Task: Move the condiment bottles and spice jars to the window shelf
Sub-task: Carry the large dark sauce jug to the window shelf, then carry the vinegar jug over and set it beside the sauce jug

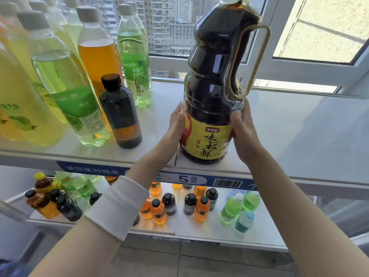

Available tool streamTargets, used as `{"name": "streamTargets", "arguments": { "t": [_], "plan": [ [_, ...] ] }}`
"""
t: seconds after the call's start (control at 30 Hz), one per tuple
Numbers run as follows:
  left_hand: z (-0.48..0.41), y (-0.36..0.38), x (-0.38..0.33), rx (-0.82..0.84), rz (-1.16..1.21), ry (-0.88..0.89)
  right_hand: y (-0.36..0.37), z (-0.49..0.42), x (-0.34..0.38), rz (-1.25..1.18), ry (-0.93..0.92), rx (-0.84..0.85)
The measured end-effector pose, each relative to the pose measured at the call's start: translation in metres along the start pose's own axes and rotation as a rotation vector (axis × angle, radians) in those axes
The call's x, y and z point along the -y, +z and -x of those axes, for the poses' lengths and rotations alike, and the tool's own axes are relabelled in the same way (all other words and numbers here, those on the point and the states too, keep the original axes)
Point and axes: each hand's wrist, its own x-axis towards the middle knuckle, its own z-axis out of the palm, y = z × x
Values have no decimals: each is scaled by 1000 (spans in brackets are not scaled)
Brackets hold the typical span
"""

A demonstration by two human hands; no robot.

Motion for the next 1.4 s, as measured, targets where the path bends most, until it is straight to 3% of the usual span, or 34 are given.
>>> {"name": "streamTargets", "arguments": {
  "t": [0.1, 0.4, 0.87, 1.0, 1.1, 1.2, 1.27, 1.4],
  "plan": [
    [1, 8, 9, -25, 108, 38, 1, 9, -10, -102, 93, -75],
    [1, 19, 10, -125, 98, 51, 13, 13, -33, -181, 231, -178],
    [1, 25, 9, -168, 82, 90, 13, 15, -31, -94, 215, -200],
    [9, 34, 13, -332, 56, 114, 8, 31, -20, -8, 155, -203],
    [37, 61, 14, -528, -21, 270, -8, 65, -17, 165, 111, -298],
    [74, 99, 24, -593, -286, 523, -38, 115, -20, 352, 109, -405],
    [96, 129, 35, -522, -369, 602, -62, 152, -17, 475, 108, -481],
    [131, 204, 52, -174, -491, 536, -112, 244, -4, 728, 110, -626]
  ]
}}
